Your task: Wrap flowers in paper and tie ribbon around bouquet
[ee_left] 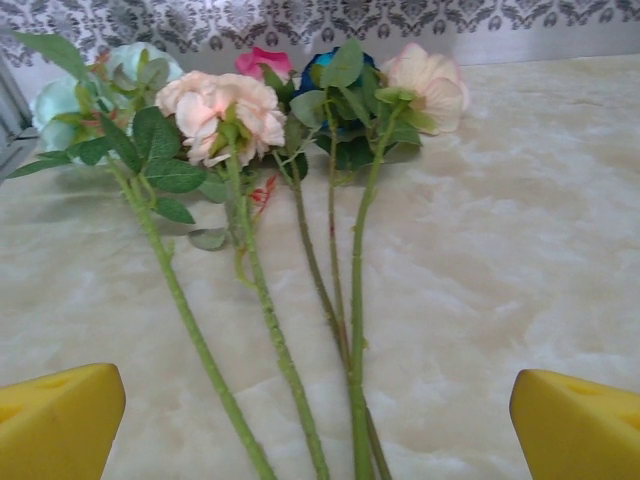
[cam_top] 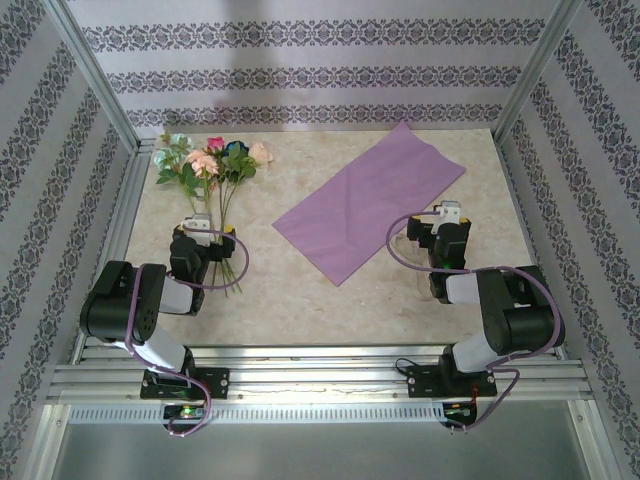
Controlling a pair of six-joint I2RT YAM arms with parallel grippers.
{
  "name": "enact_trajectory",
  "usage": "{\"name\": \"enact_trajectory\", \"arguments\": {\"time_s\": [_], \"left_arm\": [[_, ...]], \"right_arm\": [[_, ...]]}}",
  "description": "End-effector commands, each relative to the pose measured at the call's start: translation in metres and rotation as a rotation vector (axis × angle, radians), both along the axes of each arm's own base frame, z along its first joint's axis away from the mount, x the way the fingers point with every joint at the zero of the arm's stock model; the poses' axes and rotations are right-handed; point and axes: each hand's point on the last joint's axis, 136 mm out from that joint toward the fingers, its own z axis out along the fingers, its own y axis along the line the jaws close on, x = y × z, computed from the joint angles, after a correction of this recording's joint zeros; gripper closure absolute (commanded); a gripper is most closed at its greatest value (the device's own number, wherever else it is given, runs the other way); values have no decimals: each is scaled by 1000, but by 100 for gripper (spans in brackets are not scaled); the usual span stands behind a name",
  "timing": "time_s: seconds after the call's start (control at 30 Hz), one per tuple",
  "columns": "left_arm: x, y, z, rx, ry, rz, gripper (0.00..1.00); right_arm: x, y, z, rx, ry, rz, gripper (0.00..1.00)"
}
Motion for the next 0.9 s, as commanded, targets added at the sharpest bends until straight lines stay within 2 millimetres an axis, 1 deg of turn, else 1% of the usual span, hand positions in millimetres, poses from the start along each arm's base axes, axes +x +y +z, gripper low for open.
{"name": "enact_trajectory", "arguments": {"time_s": [0.0, 0.1, 0.17, 0.23, 0.3, 0.33, 0.4, 0.43, 0.47, 0.5, 0.53, 0.57, 0.6, 0.63, 0.67, 0.7, 0.73, 0.77, 0.8, 0.83, 0.87], "left_arm": [[4, 9, 6, -9, -17, 58, 1], [3, 12, 8, -13, -27, 75, 1], [-2, 21, 10, -19, -50, 128, 1], [-7, 27, 13, -25, -80, 168, 1], [-11, 27, 19, -23, -100, 168, 1], [-12, 25, 25, -11, -109, 167, 1], [-16, 28, 38, 15, -102, 217, 1], [-16, 31, 48, 25, -91, 247, 1], [-16, 35, 63, 31, -80, 277, 1], [-15, 36, 80, 32, -90, 293, 1], [-13, 39, 104, 24, -118, 320, 1], [-11, 44, 129, -7, -146, 377, 1], [-12, 51, 144, -63, -127, 445, 1], [-10, 47, 160, -165, -61, 452, 1], [-7, 38, 170, -243, 11, 417, 1], [-6, 32, 175, -358, 36, 426, 1], [3, 21, 177, -520, 46, 367, 1], [17, 9, 176, -679, 71, 279, 1], [28, -1, 172, -760, 123, 238, 1], [37, -14, 167, -792, 214, 208, 0], [44, -32, 159, -790, 308, 175, 7]], "right_arm": [[5, 0, 6, -1, -22, 13, 2], [5, 1, 6, 3, -24, 20, 2], [3, 1, 8, 8, -34, 27, 2], [2, 0, 17, 2, -55, 19, 2], [-1, -1, 30, -12, -82, -2, 2], [-3, -3, 36, -24, -89, -17, 2], [-11, -3, 47, -51, -87, -44, 2], [-14, -3, 59, -66, -100, -53, 2], [-17, 1, 80, -89, -141, -57, 2], [-19, 3, 97, -108, -168, -75, 2], [-20, 6, 123, -117, -191, -96, 2], [-17, 8, 150, -92, -189, -118, 2], [-16, 8, 168, 0, -170, -140, 2], [-16, 13, 174, 137, -65, -121, 2], [-15, 29, 188, 290, 7, -27, 2], [-14, 32, 186, 428, 38, -36, 2], [-8, 40, 184, 569, 42, -4, 2], [-1, 54, 187, 639, 58, 96, 2], [3, 60, 187, 634, 108, 99, 2], [2, 68, 176, 544, 212, 48, 5], [0, 81, 162, 438, 314, 23, 12]]}}
